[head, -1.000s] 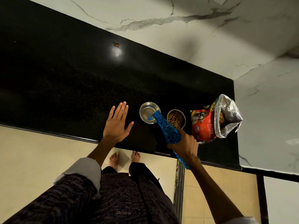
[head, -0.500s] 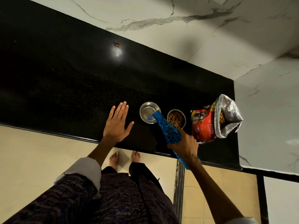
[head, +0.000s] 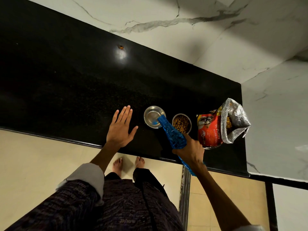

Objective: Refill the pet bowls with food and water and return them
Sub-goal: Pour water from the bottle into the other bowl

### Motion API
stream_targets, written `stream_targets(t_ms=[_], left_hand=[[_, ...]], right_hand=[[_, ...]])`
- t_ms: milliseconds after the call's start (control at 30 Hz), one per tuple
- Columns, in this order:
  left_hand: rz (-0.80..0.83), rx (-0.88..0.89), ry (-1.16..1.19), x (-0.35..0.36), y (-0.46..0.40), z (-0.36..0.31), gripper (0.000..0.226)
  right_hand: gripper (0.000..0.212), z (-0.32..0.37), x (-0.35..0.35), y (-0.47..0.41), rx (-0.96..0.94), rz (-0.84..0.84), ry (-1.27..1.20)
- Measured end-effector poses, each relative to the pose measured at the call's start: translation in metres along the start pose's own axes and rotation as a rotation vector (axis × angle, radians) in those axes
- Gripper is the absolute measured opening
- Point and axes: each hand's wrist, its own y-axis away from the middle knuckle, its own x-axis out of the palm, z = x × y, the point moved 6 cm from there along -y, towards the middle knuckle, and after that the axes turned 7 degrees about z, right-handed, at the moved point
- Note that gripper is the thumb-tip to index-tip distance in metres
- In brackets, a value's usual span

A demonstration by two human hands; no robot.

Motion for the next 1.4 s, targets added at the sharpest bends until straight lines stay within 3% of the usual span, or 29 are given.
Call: stream_targets(t_ms=[1400], left_hand=[[0.005,-0.006,-0.001,0.0021,-0.0004,0.0003,0.080]], right_hand=[[0.087,-0.0066,0.0019,-0.0021,-0.001,0.000,0.030]])
